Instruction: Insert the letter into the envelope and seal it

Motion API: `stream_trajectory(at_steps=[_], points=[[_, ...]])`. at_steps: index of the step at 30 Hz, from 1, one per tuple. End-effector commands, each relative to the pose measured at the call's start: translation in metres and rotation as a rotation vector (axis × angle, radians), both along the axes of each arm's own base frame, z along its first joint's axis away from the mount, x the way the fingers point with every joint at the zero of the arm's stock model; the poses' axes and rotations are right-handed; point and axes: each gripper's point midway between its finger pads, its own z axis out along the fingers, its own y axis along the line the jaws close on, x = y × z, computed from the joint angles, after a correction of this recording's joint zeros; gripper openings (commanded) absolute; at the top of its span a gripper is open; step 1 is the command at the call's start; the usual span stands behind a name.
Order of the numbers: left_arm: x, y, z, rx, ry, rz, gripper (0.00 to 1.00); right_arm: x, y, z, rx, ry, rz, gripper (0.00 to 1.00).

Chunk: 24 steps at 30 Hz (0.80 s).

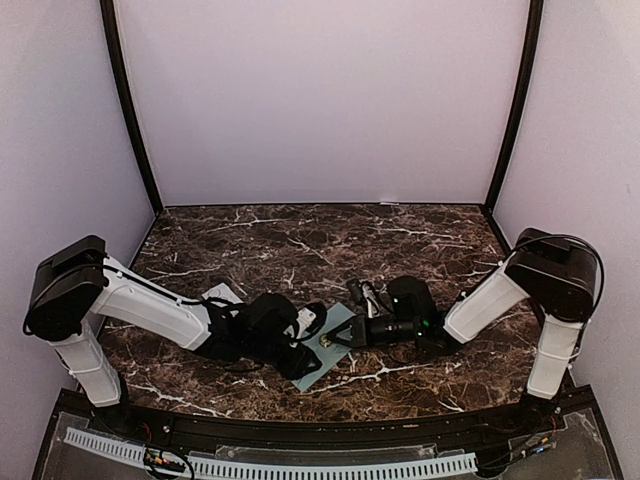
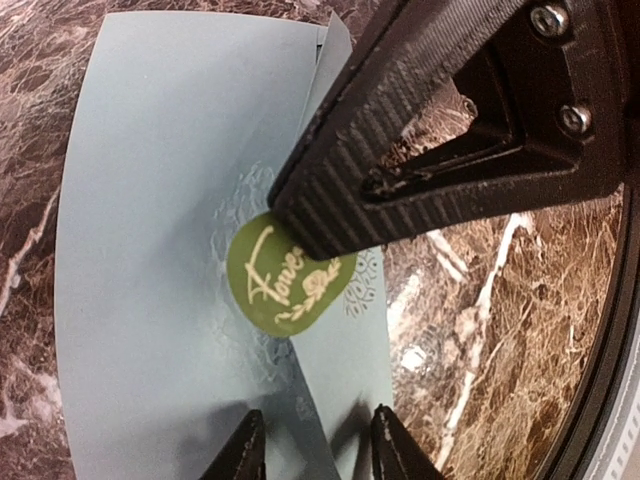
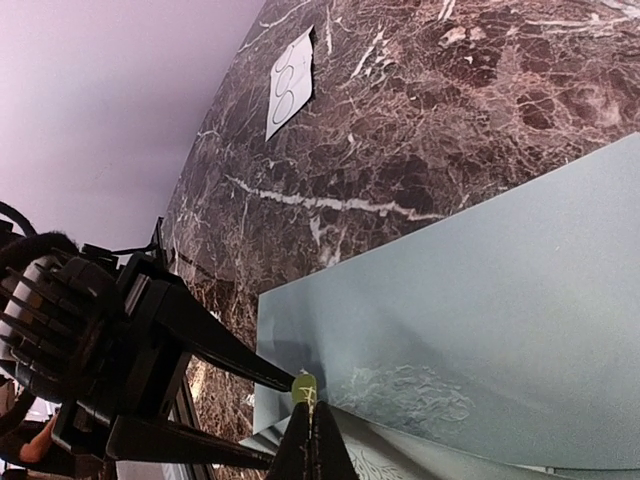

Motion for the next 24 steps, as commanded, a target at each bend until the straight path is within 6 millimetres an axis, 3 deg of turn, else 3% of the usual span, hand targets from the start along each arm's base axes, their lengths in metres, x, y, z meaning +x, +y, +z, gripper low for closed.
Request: stream_trajectory(at_steps=[1, 4, 9, 13, 18, 24], points=[[-0.018, 0.031, -0.018, 0.114, 0.060, -0.005, 0.41, 0.008, 0.005, 0.013, 0.086, -0.016, -0.010, 0.00], [-0.012, 0.029, -0.001, 0.078, 0.024, 0.011, 0.49, 0.010, 0.003, 0.011, 0.090, -0.010, -0.017, 0.00], [-0.007, 0.021, 0.035, -0.013, -0.024, 0.021, 0.50, 0.010, 0.003, 0.009, 0.091, -0.005, -0.010, 0.00], [-0.006, 0.013, 0.051, -0.055, -0.025, 0.024, 0.49, 0.009, 0.005, 0.012, 0.104, -0.008, -0.001, 0.00], [-0.016, -0.006, 0.069, -0.161, 0.011, -0.018, 0.38, 0.009, 0.005, 0.011, 0.103, -0.006, 0.000, 0.00], [-0.030, -0.019, 0.067, -0.222, 0.082, -0.071, 0.30, 0.009, 0.005, 0.010, 0.102, -0.003, 0.000, 0.00]])
